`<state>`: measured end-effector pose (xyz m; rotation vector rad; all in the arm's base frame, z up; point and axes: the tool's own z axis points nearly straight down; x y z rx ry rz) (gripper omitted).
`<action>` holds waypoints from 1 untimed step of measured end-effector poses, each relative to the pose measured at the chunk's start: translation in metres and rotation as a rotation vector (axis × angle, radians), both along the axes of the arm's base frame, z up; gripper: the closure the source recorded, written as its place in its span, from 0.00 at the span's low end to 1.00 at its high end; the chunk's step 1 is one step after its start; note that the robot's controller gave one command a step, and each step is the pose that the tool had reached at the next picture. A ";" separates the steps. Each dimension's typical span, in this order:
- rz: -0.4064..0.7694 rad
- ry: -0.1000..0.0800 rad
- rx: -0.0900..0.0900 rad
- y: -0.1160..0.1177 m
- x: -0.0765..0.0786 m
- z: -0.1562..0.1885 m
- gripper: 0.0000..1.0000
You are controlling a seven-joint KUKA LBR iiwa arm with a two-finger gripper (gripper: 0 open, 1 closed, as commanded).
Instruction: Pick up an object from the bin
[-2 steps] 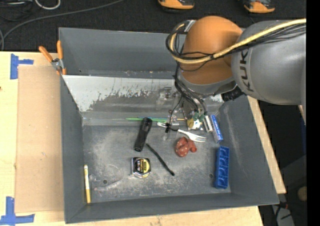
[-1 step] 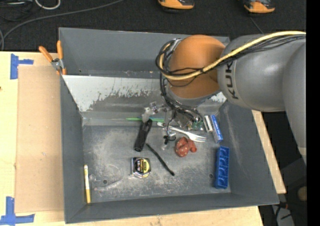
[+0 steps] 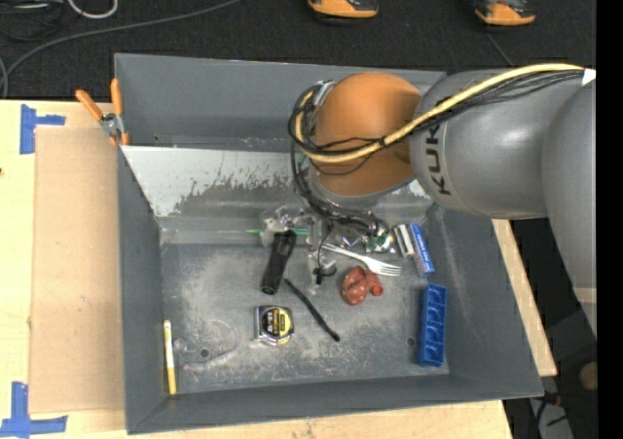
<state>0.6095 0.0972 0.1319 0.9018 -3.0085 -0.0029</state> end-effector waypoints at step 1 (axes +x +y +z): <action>0.268 0.000 0.001 0.007 0.010 -0.003 0.00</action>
Offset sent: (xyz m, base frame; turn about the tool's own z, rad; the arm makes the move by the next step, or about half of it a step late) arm 0.0113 0.0003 -0.0619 -0.3239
